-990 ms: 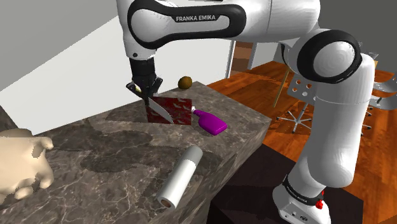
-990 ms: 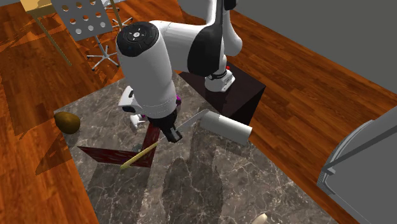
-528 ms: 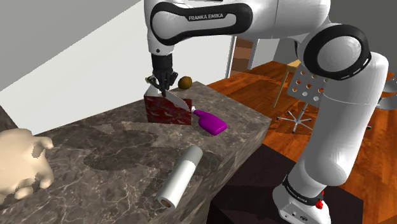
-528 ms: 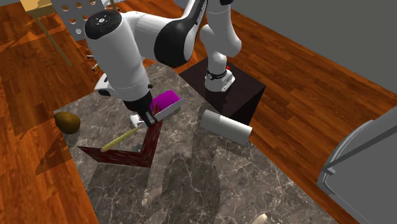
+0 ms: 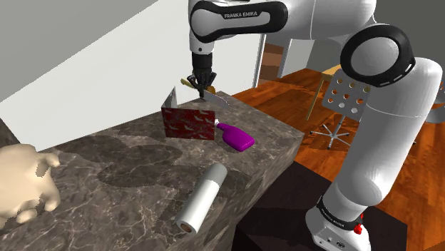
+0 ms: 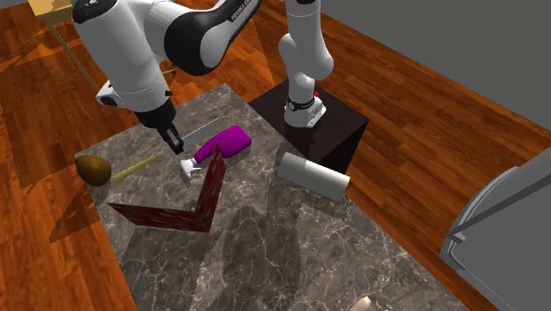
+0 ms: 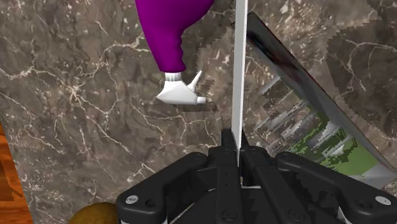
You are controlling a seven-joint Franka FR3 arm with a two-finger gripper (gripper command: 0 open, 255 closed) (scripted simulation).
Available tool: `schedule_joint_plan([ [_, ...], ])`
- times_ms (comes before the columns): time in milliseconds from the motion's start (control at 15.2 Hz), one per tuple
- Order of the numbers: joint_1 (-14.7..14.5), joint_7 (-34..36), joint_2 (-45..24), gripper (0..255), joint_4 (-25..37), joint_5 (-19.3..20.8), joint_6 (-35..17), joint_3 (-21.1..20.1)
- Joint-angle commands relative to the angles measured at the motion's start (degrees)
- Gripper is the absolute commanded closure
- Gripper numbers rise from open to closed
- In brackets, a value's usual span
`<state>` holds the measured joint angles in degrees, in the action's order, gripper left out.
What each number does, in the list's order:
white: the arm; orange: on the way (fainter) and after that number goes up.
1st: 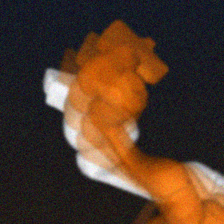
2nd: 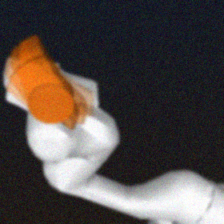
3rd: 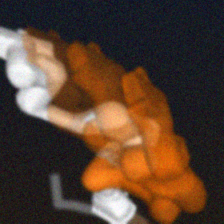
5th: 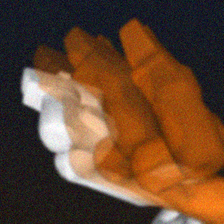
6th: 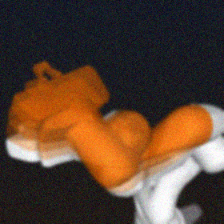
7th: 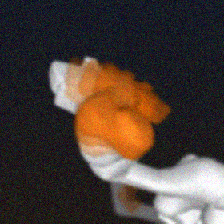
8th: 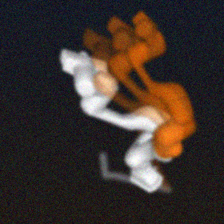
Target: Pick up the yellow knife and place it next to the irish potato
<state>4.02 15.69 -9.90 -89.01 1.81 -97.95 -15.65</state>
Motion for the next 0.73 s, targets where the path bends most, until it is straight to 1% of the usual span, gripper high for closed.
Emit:
schedule_joint_plan([
  [0, 1.4, -2.5, 0.1, 255, -0.2, -0.1, -0.1, 1.0],
  [330, 5.0, -8.7, -1.2, 255, 1.7, -0.2, 0.5, 3.5],
  [660, 8.5, -14.6, -4.0, 255, 5.7, -0.1, 1.7, 5.9],
])
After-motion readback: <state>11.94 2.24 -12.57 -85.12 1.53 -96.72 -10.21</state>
